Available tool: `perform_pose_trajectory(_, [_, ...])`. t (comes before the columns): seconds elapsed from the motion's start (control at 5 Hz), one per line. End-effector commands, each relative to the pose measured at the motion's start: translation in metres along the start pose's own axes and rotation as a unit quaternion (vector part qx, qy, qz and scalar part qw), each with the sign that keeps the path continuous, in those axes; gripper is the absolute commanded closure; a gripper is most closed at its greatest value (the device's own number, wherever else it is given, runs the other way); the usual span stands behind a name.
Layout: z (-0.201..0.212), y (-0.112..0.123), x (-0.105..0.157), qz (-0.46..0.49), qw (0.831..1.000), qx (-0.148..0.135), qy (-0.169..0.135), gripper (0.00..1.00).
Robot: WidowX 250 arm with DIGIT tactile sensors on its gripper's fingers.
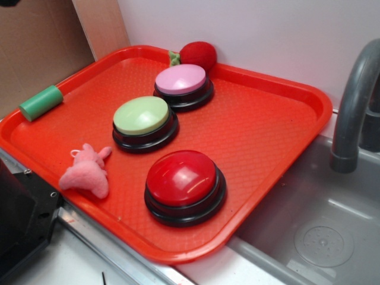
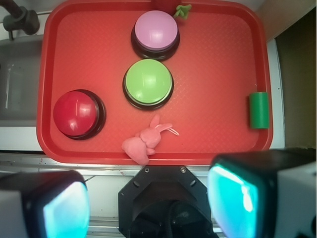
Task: Push the red button.
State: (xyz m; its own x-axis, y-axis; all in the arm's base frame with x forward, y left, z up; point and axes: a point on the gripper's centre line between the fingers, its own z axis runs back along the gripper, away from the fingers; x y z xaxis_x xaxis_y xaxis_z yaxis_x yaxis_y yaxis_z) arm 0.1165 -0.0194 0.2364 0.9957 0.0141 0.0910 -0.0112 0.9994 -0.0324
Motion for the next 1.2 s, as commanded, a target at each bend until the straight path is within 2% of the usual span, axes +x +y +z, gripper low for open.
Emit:
perform_pose_trajectory(0.0, [0.000, 0.000, 0.000, 0.000, 1.000, 0.000, 0.000, 0.00])
perform_pose_trajectory(0.2, [-0.045, -0.049, 0.027, -0.126, 0.992, 0.007, -0.005, 0.00])
perform_pose_trajectory(0.4, [-0.093, -0.103, 0.024, -0.245, 0.969, -0.041, -0.014, 0.00])
perform_pose_trajectory(0.6, [-0.140, -0.117, 0.020, -0.344, 0.936, -0.070, -0.021, 0.00])
perform_pose_trajectory(0.8, [-0.181, -0.121, 0.020, -0.373, 0.925, -0.070, -0.008, 0.00])
perform_pose_trajectory(1.0, [-0.189, -0.125, 0.026, -0.386, 0.921, -0.058, -0.021, 0.00])
